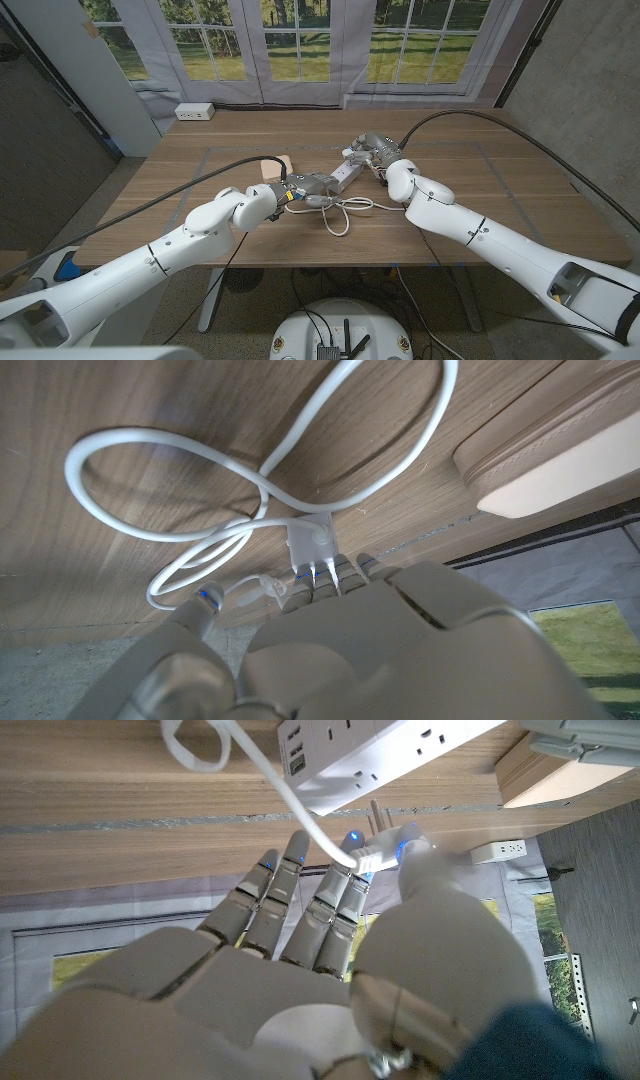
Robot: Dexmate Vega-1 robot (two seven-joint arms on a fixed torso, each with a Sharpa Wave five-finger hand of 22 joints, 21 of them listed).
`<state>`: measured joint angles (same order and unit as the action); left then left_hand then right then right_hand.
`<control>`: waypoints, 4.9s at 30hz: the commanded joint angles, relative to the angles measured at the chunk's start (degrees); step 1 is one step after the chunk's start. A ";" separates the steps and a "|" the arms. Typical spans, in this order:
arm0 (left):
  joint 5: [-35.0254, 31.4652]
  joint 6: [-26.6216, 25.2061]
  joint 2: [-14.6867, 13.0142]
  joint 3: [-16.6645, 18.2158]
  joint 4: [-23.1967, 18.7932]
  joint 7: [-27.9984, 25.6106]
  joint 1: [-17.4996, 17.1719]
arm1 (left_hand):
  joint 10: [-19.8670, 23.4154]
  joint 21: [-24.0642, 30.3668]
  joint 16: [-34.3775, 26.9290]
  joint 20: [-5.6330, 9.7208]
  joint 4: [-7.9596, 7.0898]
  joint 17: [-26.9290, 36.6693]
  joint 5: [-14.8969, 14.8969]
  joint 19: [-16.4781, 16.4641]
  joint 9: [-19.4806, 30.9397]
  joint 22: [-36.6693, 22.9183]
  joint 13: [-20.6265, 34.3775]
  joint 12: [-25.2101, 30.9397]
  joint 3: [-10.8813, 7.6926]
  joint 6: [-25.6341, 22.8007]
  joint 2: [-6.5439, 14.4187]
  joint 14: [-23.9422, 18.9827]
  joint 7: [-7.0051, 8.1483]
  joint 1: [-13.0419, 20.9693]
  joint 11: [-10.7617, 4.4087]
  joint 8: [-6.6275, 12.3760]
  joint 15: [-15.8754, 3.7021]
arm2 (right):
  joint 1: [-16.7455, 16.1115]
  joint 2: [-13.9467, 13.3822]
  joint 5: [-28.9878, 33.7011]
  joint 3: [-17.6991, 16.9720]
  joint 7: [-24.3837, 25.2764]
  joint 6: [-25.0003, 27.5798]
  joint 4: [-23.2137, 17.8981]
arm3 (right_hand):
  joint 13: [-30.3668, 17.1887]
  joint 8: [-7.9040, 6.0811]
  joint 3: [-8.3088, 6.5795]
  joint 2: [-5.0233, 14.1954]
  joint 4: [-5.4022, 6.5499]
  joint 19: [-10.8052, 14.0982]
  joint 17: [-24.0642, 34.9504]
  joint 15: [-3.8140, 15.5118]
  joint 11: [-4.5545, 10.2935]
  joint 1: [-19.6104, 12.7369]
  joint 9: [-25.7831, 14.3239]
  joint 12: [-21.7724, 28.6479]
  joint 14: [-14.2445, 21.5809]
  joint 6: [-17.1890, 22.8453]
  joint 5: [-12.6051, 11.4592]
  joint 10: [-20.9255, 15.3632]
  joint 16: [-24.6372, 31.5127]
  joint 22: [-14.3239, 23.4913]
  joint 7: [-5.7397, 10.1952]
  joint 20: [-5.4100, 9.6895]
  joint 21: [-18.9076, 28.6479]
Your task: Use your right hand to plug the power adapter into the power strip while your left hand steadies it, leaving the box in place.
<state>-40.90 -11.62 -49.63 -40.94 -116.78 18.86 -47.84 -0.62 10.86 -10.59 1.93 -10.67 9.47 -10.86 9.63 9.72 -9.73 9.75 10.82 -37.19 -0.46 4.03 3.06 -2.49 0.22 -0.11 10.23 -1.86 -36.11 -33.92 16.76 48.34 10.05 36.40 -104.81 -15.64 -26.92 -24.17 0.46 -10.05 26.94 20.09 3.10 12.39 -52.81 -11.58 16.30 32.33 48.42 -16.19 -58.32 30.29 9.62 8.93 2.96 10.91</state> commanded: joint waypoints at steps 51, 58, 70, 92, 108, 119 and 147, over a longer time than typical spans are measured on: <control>-0.35 -1.20 -0.28 -0.09 -0.87 1.56 -0.03 | 0.27 0.40 0.15 4.58 0.03 0.35 -0.25 0.94 0.22 -0.24 0.11 0.06 -0.59 -0.31 6.61 -0.50 0.03 -0.38 -0.03 0.17 -0.05 | 1.43 -1.66 -0.98 -1.58 -7.83 -13.01 6.57 | -0.62 0.71 0.82 2.36 0.52 -0.40 0.51 9.03 0.08 -3.10 -0.29 -0.91 -1.59 1.12 -0.70 1.71 -0.90 0.12 2.96 -0.56 0.14; -0.34 -1.29 -0.30 -0.09 -0.95 1.65 -0.08 | 0.31 0.41 0.15 4.57 0.03 0.35 -0.25 0.88 0.22 -0.24 0.11 0.05 -0.63 -0.33 6.61 -0.56 0.02 -0.37 -0.05 0.18 -0.06 | 1.83 -1.61 -1.07 -1.72 -8.05 -13.66 7.48 | -0.68 0.70 0.93 2.42 0.55 -0.42 0.55 9.02 0.08 -3.10 -0.30 -0.95 -1.61 1.24 -0.75 1.76 -0.94 0.12 3.10 -0.64 0.14; -0.17 -0.60 0.15 -0.48 -0.06 2.27 0.93 | 0.35 0.43 0.15 4.57 0.04 0.36 -0.24 0.78 0.23 -0.24 0.11 0.03 -0.70 -0.34 6.61 -0.63 0.03 -0.37 -0.09 0.16 -0.13 | 2.13 -1.50 -1.46 -2.07 -8.20 -14.39 8.50 | -0.74 0.68 1.02 2.54 0.63 -0.35 0.55 8.94 0.10 -3.03 -0.31 -1.00 -1.60 1.40 -0.85 1.78 -1.05 0.12 2.99 -0.63 0.18; -0.13 -1.43 0.56 -0.97 -0.11 2.99 1.19 | 0.46 0.43 0.19 4.64 0.04 0.36 -0.23 0.65 0.24 -0.23 0.12 0.01 -0.83 -0.34 6.60 -0.68 0.06 -0.36 -0.11 0.14 -0.12 | 2.01 -0.55 -2.38 -2.01 -7.54 -15.11 10.35 | -0.81 0.74 1.32 2.62 0.57 -0.26 0.66 8.95 0.13 -3.14 -0.32 -1.21 -1.57 1.52 -1.08 1.87 -1.21 0.12 3.10 -0.64 0.22; -0.02 -1.03 0.74 -1.31 0.26 3.18 1.64 | 0.46 0.42 0.22 4.65 0.05 0.36 -0.23 0.61 0.24 -0.23 0.12 -0.02 -0.93 -0.33 6.62 -0.70 0.13 -0.34 -0.15 0.13 -0.12 | 1.26 -0.89 -2.63 -2.14 -6.62 -14.77 10.12 | -0.91 0.83 1.47 2.75 0.56 -0.24 0.72 9.00 0.09 -3.26 -0.33 -1.26 -1.45 1.45 -1.23 1.73 -1.34 0.12 3.05 -0.67 0.22; 0.04 -0.97 0.83 -1.45 0.18 3.04 1.47 | 0.46 0.48 0.20 4.65 0.07 0.36 -0.23 0.38 0.25 -0.23 0.13 -0.04 -1.03 -0.37 6.64 -0.80 0.17 -0.31 -0.23 0.14 -0.12 | 1.46 -0.52 -3.16 -1.83 -6.85 -15.22 11.58 | -0.98 0.79 1.58 2.84 0.65 -0.25 0.73 8.92 0.10 -3.15 -0.33 -1.31 -1.30 1.65 -1.32 1.69 -1.43 0.11 3.23 -0.75 0.21; 0.32 -0.58 1.13 -1.85 0.68 4.00 2.29 | 0.68 0.52 0.19 4.66 0.10 0.37 -0.21 0.00 0.26 -0.22 0.14 0.00 -1.25 -0.44 6.60 -1.02 0.23 -0.28 -0.38 0.15 -0.26 | 1.76 -0.43 -3.26 -0.95 -7.66 -16.56 14.01 | -0.97 0.96 1.85 2.96 0.69 -0.14 0.73 8.92 0.12 -2.88 -0.32 -1.67 -1.12 1.48 -1.55 1.89 -1.81 0.11 3.23 -0.75 0.23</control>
<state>-40.68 -12.38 -48.64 -42.57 -116.31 22.47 -45.87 -0.24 10.86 -10.32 1.93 -10.43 9.86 -10.86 9.63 9.75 -9.72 9.75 10.61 -38.05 -0.71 4.03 2.14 -2.14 0.22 -0.32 10.21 -1.95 -34.56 -34.62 13.39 46.87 2.83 19.98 -91.70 -16.41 -25.59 -22.33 2.04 -9.34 26.54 20.55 2.97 12.77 -54.40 -11.61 14.96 30.64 47.38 -17.40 -56.67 28.47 9.62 9.97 2.55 10.91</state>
